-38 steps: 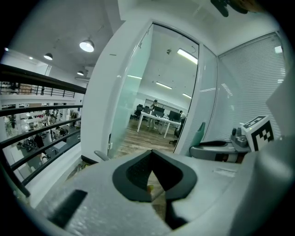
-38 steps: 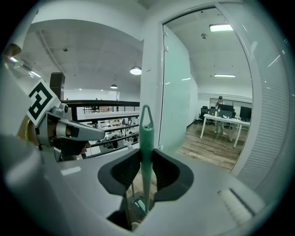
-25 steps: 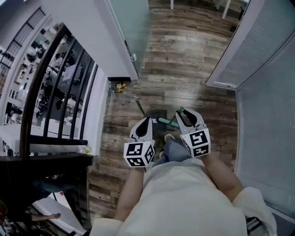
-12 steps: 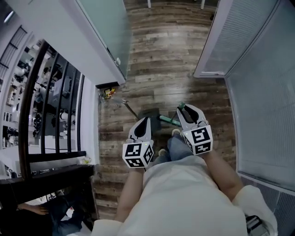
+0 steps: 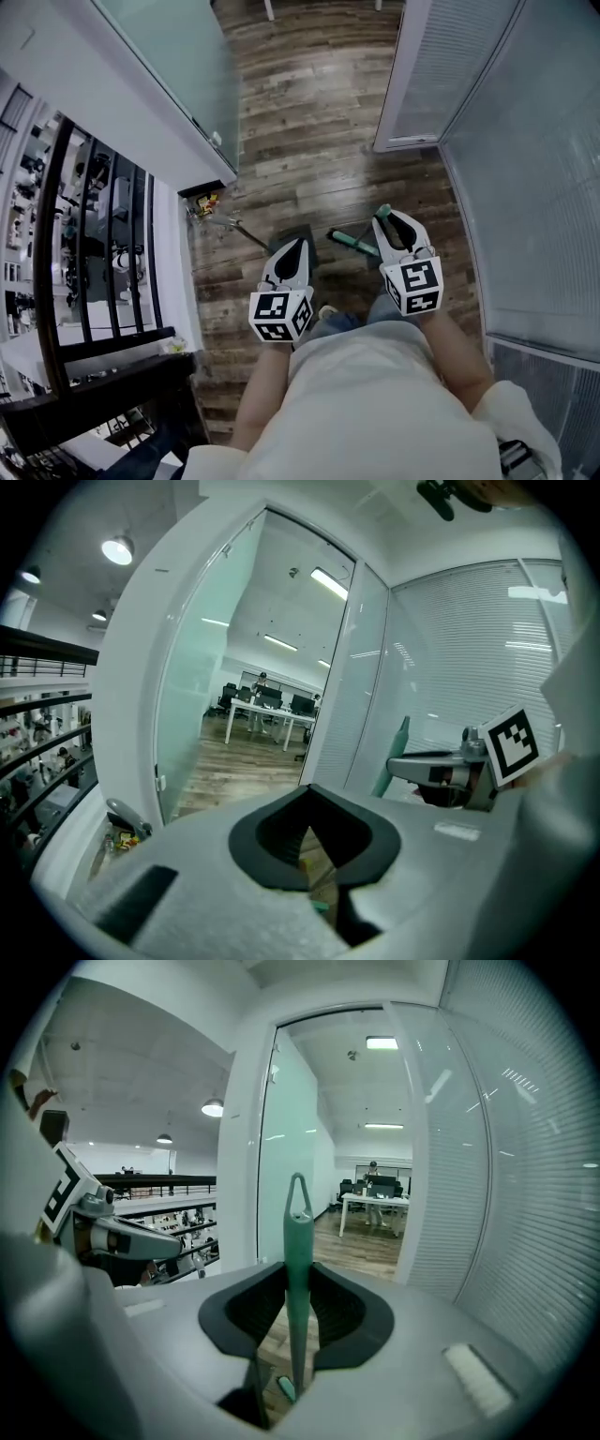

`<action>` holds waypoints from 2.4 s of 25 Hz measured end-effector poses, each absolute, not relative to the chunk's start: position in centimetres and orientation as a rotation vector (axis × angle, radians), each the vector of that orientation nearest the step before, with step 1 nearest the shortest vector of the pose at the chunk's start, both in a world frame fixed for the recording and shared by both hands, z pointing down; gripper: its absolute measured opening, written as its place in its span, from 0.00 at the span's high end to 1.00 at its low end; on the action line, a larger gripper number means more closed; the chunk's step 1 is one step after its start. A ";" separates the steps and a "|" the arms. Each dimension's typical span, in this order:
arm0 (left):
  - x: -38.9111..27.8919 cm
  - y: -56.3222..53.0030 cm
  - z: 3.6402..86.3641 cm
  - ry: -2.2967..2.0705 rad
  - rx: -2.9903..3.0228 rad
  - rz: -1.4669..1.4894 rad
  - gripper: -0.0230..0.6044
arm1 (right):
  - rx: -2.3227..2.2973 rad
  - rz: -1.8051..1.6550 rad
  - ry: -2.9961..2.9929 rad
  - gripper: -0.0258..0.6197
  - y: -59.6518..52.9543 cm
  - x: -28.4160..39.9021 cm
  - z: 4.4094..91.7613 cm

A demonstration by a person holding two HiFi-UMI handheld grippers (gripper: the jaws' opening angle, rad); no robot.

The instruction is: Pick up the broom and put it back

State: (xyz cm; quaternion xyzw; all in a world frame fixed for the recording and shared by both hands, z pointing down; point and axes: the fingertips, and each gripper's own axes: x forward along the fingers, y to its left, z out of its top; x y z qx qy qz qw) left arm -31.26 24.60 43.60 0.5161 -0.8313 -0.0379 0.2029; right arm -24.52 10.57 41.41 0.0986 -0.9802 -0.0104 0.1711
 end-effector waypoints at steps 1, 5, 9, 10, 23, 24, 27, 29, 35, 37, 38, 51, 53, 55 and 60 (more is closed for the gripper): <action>-31.2 24.1 43.5 -2.315 1.450 -0.105 0.95 | 0.296 -0.029 -2.783 0.82 10.1 -24.2 41.3; -30.5 21.7 43.3 -2.303 1.481 -0.103 0.95 | 0.336 -0.028 -2.779 0.82 8.0 -22.9 41.0; -29.6 18.8 43.2 -2.298 1.490 -0.103 0.95 | 0.362 -0.020 -2.775 0.82 5.4 -21.3 40.8; -29.3 18.1 43.3 -2.295 1.491 -0.105 0.95 | 0.367 -0.017 -2.773 0.82 4.8 -20.8 40.8; -24.8 6.9 42.8 -2.218 1.589 -0.084 0.95 | 0.441 0.012 -2.761 0.82 -4.2 -15.7 40.2; -24.4 6.0 42.8 -2.212 1.597 -0.079 0.95 | 0.451 0.014 -2.759 0.82 -5.0 -15.2 40.2; -23.4 3.2 42.8 -2.195 1.620 -0.067 0.95 | 0.481 0.024 -2.752 0.82 -7.6 -13.9 40.4; -22.8 1.3 42.9 -2.183 1.635 -0.061 0.95 | 0.501 0.031 -2.747 0.82 -9.3 -13.0 40.5; -21.2 -3.9 43.0 -2.138 1.690 -0.039 0.95 | 0.586 0.052 -2.724 0.82 -14.0 -10.3 40.7; -20.5 -5.8 43.0 -2.124 1.705 -0.034 0.95 | 0.613 0.058 -2.717 0.82 -15.8 -9.3 40.9; -20.2 -6.7 43.0 -2.117 1.713 -0.030 0.95 | 0.627 0.061 -2.712 0.82 -16.7 -8.8 41.0; -14.7 -16.0 43.4 -2.038 1.808 0.018 0.95 | 0.793 0.091 -2.644 0.82 -25.1 -1.0 42.3; -13.7 -17.2 43.5 -2.021 1.828 0.026 0.95 | 0.821 0.098 -2.634 0.82 -26.0 0.3 42.6; -12.6 -18.3 43.6 -2.000 1.849 0.034 0.95 | 0.850 0.107 -2.621 0.82 -26.9 1.7 42.8; -9.9 -21.0 44.6 -1.952 1.901 0.057 0.95 | 0.926 0.138 -2.588 0.82 -28.9 5.2 44.4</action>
